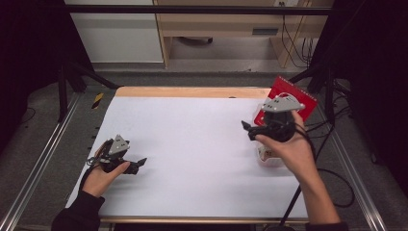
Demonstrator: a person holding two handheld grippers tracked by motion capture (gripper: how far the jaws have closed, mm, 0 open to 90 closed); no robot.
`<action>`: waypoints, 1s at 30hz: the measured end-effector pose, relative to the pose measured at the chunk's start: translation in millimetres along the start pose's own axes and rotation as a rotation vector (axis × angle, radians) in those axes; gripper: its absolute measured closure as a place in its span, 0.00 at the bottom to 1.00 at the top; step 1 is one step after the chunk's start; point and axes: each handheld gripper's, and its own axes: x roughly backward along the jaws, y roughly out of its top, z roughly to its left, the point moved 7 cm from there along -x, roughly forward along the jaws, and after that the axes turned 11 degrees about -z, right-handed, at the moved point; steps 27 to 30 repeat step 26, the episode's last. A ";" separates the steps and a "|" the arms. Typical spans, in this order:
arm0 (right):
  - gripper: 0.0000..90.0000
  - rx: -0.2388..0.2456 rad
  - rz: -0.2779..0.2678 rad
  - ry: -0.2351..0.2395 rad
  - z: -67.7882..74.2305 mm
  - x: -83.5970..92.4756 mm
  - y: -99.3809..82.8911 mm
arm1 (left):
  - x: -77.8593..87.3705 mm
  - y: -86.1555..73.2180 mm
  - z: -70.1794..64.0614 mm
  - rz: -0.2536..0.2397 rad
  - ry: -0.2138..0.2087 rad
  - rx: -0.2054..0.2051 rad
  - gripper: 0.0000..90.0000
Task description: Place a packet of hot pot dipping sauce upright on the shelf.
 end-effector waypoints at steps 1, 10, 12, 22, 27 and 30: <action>0.13 0.002 -0.002 0.009 8.2 -1.5 -2.5 | 0.1 -0.1 0.2 -0.001 0.000 0.002 0.06; 0.11 -0.044 0.008 0.077 62.6 -18.4 -34.7 | 0.3 -1.9 1.6 0.007 0.005 -0.001 0.06; 0.11 -0.049 0.023 0.080 71.5 -21.8 -44.0 | 0.2 -2.3 1.9 0.009 0.005 -0.002 0.06; 0.09 -0.137 0.098 0.075 97.7 -36.3 -105.3 | -1.1 -5.0 1.9 0.022 0.004 -0.010 0.06; 0.09 -0.165 0.123 0.070 104.2 -39.0 -125.2 | -1.8 -2.4 1.0 0.012 0.007 -0.009 0.06; 0.09 -0.165 0.123 0.070 104.2 -39.0 -125.2 | -1.8 -2.4 1.0 0.012 0.007 -0.009 0.06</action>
